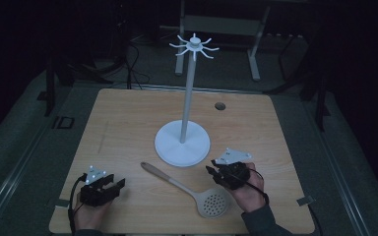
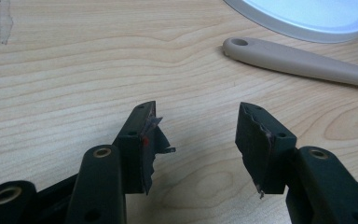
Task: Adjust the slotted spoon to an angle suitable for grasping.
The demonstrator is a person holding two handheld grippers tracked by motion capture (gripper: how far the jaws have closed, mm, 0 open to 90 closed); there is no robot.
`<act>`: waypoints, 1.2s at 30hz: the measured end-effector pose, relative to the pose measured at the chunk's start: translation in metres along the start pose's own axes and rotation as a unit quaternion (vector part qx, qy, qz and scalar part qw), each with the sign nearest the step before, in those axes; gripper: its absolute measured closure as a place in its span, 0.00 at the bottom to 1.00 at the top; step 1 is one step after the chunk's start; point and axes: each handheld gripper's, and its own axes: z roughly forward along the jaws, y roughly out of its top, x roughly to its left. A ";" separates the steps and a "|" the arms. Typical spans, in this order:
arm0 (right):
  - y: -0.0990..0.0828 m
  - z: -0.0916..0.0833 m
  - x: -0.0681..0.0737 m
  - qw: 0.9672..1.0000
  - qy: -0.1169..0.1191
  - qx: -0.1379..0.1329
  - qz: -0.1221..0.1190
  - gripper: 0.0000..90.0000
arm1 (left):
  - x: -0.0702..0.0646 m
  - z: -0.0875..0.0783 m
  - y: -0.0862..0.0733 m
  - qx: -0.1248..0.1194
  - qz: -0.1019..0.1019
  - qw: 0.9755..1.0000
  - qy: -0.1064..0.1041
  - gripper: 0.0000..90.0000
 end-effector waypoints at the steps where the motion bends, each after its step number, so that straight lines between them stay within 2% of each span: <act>1: 0.003 0.002 0.001 1.000 0.003 0.001 -0.001 0.77 | 0.000 0.000 0.000 -0.001 0.002 1.000 0.000 0.54; 8: 0.017 0.017 0.007 0.999 0.027 0.023 -0.021 0.77 | -0.002 0.002 0.001 0.001 0.011 1.000 0.002 0.53; 16: 0.022 0.043 0.020 0.995 0.056 0.063 -0.045 0.77 | -0.003 0.003 0.001 0.002 0.014 1.000 0.001 0.53; 23: 0.025 0.062 0.030 0.991 0.068 0.089 -0.068 0.78 | -0.003 0.003 0.001 0.003 0.014 1.000 0.001 0.53; 36: 0.044 0.084 0.048 0.986 0.087 0.115 -0.084 0.78 | -0.002 0.003 0.001 0.002 0.014 1.000 0.001 0.53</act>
